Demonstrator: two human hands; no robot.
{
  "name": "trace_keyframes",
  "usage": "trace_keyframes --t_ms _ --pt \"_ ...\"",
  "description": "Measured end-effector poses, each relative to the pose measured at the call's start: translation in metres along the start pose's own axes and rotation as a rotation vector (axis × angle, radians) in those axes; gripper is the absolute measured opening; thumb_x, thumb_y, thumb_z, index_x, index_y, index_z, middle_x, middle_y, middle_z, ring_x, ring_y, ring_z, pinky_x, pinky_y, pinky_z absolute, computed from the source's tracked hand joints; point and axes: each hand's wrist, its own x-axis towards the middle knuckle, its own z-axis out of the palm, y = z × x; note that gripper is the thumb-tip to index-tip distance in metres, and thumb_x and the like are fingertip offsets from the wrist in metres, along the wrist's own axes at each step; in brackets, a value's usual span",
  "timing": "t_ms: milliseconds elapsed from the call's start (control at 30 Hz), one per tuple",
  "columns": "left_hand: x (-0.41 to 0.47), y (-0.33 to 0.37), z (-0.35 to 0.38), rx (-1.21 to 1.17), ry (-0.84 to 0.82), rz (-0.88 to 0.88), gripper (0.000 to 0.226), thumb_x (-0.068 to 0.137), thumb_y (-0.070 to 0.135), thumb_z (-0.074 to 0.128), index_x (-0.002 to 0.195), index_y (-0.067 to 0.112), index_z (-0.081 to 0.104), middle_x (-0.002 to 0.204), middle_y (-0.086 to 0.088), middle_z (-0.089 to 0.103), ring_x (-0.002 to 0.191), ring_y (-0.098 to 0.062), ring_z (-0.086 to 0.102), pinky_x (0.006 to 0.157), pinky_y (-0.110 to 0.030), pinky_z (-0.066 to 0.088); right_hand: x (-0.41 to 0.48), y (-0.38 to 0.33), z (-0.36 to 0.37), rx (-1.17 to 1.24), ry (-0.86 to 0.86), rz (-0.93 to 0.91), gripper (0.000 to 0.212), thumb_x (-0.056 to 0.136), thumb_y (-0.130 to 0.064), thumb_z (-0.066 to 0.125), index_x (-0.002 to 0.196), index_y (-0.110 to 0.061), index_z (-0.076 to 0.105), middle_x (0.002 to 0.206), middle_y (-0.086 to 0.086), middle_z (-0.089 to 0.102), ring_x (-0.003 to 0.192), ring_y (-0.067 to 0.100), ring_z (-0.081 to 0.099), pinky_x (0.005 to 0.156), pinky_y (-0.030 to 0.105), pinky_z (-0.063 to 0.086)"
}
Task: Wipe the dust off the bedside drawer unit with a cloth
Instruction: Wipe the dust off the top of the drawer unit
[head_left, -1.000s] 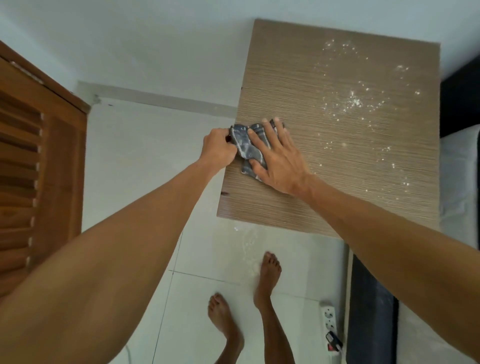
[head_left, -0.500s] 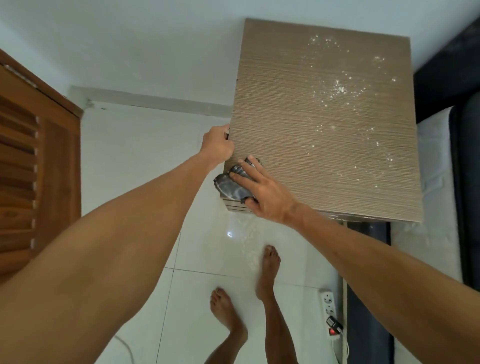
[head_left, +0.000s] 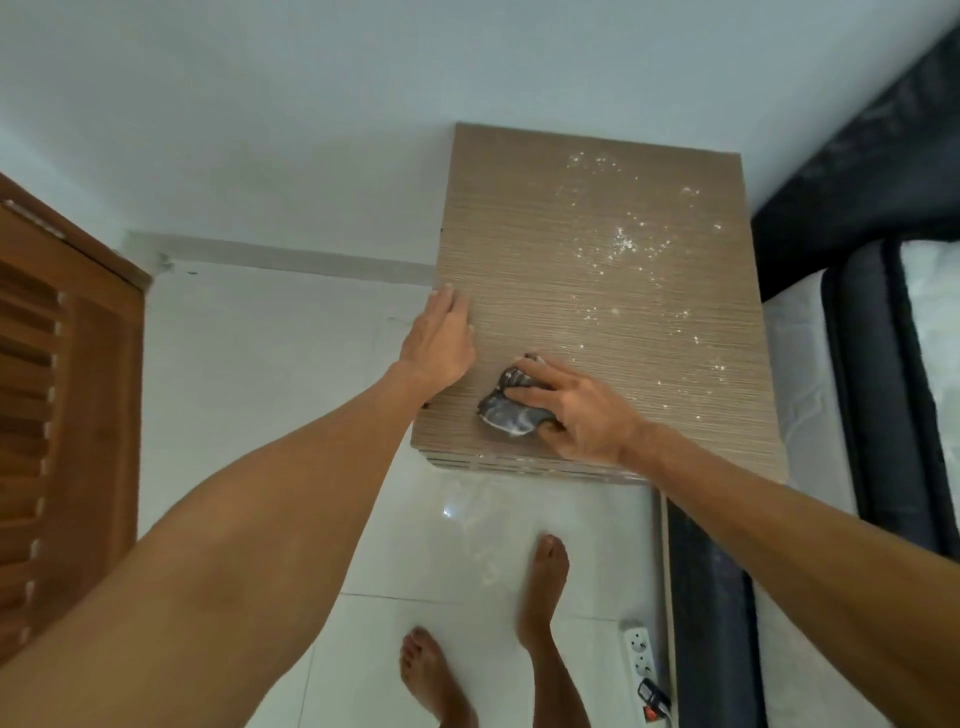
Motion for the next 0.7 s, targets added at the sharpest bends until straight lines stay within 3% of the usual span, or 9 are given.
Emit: trace_keyframes --t_ms 100,200,300,433,533,700 --pt "0.016 0.007 0.013 0.105 0.004 0.020 0.054 0.101 0.025 0.037 0.148 0.006 0.022 0.158 -0.015 0.017 0.147 -0.032 0.012 0.118 -0.048 0.019 0.020 0.046 -0.033 0.004 0.092 0.096 0.050 0.086 -0.008 0.062 0.135 -0.008 0.055 0.149 0.020 0.040 0.137 0.042 0.036 0.108 0.052 0.030" --pt "0.037 0.019 0.031 0.186 0.031 0.025 0.056 0.101 0.032 0.030 0.151 0.009 0.018 0.160 -0.013 0.013 0.148 -0.029 0.009 0.119 -0.049 0.013 0.047 0.096 -0.063 0.022 0.166 0.145 0.051 0.083 -0.004 0.062 0.134 -0.007 0.056 0.148 0.019 0.042 0.136 0.044 0.037 0.107 0.054 0.032" --pt "0.059 0.029 0.045 0.204 0.071 0.028 0.055 0.102 0.033 0.027 0.152 0.010 0.017 0.161 -0.010 0.011 0.148 -0.027 0.007 0.119 -0.049 0.008 0.081 0.143 -0.089 0.042 0.243 0.168 0.047 0.087 -0.004 0.060 0.134 -0.007 0.056 0.147 0.019 0.043 0.134 0.040 0.038 0.108 0.045 0.024" --pt "0.086 0.027 0.058 0.254 0.132 0.025 0.056 0.102 0.036 0.016 0.152 0.011 0.014 0.161 -0.009 0.009 0.149 -0.025 0.005 0.119 -0.049 0.005 0.127 0.193 -0.114 0.075 0.320 0.169 0.041 0.092 -0.008 0.056 0.133 -0.007 0.055 0.144 0.017 0.045 0.128 0.034 0.042 0.110 0.050 0.029" --pt "0.090 0.027 0.063 0.290 0.168 0.013 0.056 0.102 0.036 0.013 0.153 0.012 0.013 0.161 -0.007 0.008 0.149 -0.024 0.005 0.120 -0.049 0.006 0.161 0.225 -0.121 0.094 0.290 0.215 0.048 0.092 -0.012 0.056 0.139 -0.009 0.050 0.147 0.016 0.038 0.133 0.031 0.034 0.114 0.044 0.022" --pt "0.089 0.026 0.065 0.340 0.183 0.011 0.055 0.103 0.033 0.013 0.153 0.011 0.010 0.162 -0.007 0.005 0.149 -0.023 0.003 0.121 -0.047 0.007 0.205 0.258 -0.118 0.051 0.206 0.230 0.052 0.086 -0.024 0.051 0.137 -0.014 0.049 0.144 0.012 0.041 0.131 0.032 0.037 0.112 0.046 0.031"
